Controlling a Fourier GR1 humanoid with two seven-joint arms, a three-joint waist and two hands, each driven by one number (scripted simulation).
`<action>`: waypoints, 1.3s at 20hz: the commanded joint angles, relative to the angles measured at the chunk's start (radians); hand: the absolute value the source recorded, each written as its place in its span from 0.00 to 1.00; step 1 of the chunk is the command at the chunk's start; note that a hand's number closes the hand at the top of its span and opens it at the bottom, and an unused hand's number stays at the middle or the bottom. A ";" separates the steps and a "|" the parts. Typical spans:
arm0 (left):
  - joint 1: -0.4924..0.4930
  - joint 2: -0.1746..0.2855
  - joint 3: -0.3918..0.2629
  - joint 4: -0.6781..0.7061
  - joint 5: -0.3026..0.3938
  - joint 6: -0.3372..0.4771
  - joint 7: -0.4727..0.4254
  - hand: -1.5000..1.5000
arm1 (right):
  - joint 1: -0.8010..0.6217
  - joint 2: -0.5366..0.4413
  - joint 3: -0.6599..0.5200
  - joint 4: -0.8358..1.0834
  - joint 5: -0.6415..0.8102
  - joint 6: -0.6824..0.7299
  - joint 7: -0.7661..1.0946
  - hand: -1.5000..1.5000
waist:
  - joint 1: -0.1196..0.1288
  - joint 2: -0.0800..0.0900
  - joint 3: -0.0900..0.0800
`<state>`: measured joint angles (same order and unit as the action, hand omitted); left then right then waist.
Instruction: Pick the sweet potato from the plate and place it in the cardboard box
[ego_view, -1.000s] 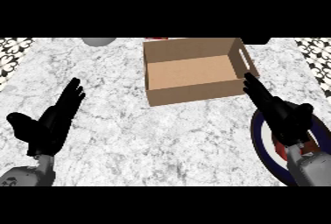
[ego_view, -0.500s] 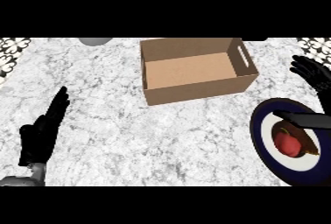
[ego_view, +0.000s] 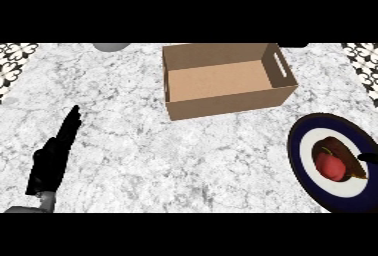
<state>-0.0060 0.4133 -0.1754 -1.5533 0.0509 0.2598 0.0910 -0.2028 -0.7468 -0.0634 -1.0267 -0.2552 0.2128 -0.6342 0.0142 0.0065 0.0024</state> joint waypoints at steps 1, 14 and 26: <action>-0.023 -0.005 0.006 0.015 -0.013 0.005 -0.007 0.50 | -0.014 -0.154 0.041 0.043 0.165 0.010 -0.050 0.00 | 0.000 0.000 -0.002; 0.024 -0.011 0.018 0.010 -0.021 -0.019 -0.011 0.50 | -0.040 -0.308 0.323 -0.011 0.550 0.159 0.076 0.00 | -0.005 -0.007 -0.003; -0.032 -0.086 0.046 -0.007 -0.100 -0.024 0.054 0.50 | 0.013 -0.159 0.253 -0.110 0.710 0.135 0.289 0.00 | -0.013 -0.007 -0.002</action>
<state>-0.0135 0.3531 -0.1233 -1.5233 -0.0160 0.2268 0.0859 -0.1990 -0.9514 0.2068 -1.1541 0.3922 0.3642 -0.3652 0.0005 -0.0007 -0.0005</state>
